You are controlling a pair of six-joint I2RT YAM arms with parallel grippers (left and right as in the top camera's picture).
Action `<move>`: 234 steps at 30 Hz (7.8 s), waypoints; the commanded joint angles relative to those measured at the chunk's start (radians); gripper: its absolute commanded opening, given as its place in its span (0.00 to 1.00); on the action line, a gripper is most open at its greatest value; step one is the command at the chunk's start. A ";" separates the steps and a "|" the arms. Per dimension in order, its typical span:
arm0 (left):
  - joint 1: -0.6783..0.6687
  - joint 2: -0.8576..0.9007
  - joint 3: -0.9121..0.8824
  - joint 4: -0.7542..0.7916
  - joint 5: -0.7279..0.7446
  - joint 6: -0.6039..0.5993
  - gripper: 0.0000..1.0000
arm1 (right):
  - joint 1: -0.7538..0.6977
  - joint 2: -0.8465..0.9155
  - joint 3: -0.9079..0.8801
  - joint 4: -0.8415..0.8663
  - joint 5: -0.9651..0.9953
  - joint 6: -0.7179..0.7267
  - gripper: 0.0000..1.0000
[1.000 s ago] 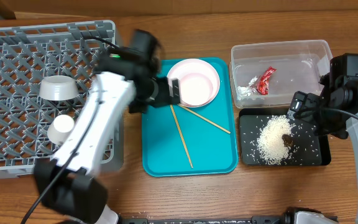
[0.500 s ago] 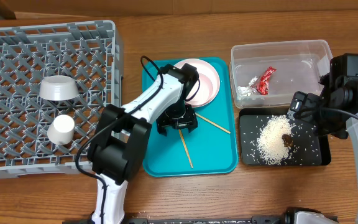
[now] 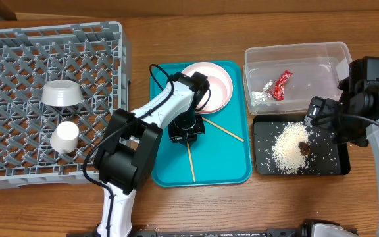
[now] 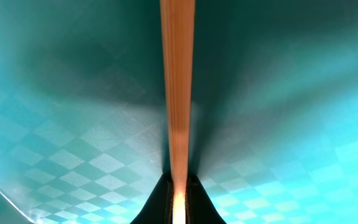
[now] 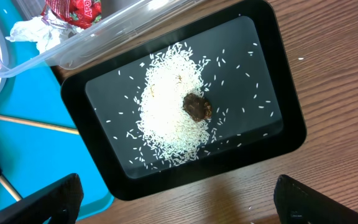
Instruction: Sort waste into correct bins and load items into the dishwasher
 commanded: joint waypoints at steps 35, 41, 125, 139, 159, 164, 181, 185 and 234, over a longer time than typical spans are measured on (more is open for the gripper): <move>0.458 -0.480 -0.024 -0.048 -0.072 0.379 0.57 | 0.111 0.000 0.010 0.150 -0.307 -0.112 0.04; 0.458 -0.537 -0.024 -0.050 -0.024 0.380 0.57 | 0.379 0.080 -0.043 0.292 -0.262 -0.114 0.04; -0.018 -0.263 -0.027 -0.046 -0.122 -0.111 0.86 | 0.194 -0.013 0.031 0.082 -0.074 0.018 0.66; -0.027 0.023 -0.027 0.043 -0.103 -0.054 0.64 | 0.193 -0.013 0.031 0.072 -0.074 0.018 0.67; 0.065 -0.286 -0.024 0.005 -0.175 0.049 0.04 | 0.192 -0.013 0.031 0.047 -0.067 -0.021 0.67; 0.207 -0.490 -0.024 -0.003 -0.217 0.238 0.04 | 0.192 -0.013 0.031 0.046 -0.067 -0.021 0.67; 0.512 -0.415 -0.024 0.042 -0.293 0.576 0.45 | 0.193 -0.013 0.031 0.037 -0.067 -0.021 0.66; 0.496 -0.449 -0.023 0.013 -0.226 0.520 0.52 | 0.193 -0.013 0.031 0.037 -0.067 -0.021 0.66; 0.055 -0.547 -0.022 0.307 -0.219 0.551 0.04 | 0.192 -0.013 0.031 -0.013 -0.022 0.070 0.70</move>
